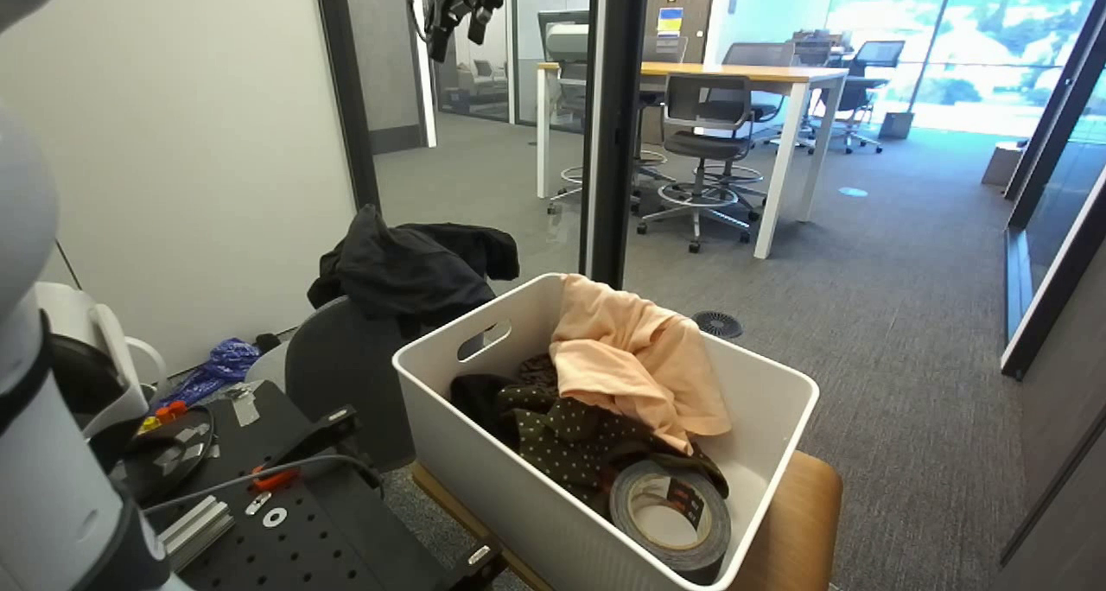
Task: Pick up one cloth from the box and put it on the headrest of the chair
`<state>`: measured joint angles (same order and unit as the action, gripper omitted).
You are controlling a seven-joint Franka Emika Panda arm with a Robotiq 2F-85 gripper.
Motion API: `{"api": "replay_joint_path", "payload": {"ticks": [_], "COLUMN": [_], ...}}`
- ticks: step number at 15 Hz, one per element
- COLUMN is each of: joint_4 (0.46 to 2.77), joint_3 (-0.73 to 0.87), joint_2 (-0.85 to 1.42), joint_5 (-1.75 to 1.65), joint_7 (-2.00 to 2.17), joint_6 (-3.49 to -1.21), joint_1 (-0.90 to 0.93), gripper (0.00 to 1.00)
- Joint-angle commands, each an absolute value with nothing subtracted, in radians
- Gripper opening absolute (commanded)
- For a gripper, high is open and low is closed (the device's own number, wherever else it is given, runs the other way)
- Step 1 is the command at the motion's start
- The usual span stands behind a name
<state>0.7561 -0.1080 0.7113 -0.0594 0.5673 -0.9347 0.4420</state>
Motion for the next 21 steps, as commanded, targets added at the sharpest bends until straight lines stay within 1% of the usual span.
{"api": "replay_joint_path", "payload": {"ticks": [1, 9, 15, 16, 21], "joint_4": [0.988, 1.332, 1.622, 1.668, 1.931], "joint_3": [-0.117, -0.134, -0.125, -0.168, -0.209], "joint_2": [0.510, 0.215, 0.010, -0.021, -0.217], "joint_5": [-0.062, -0.036, 0.019, 0.020, 0.030], "joint_7": [0.534, 0.595, 0.635, 0.632, 0.654], "joint_6": [-1.066, -1.297, -1.301, -1.309, -1.416], "joint_1": [0.430, 0.439, 0.427, 0.384, 0.326], "gripper": [1.00, 1.00, 1.00, 1.00, 1.00]}}
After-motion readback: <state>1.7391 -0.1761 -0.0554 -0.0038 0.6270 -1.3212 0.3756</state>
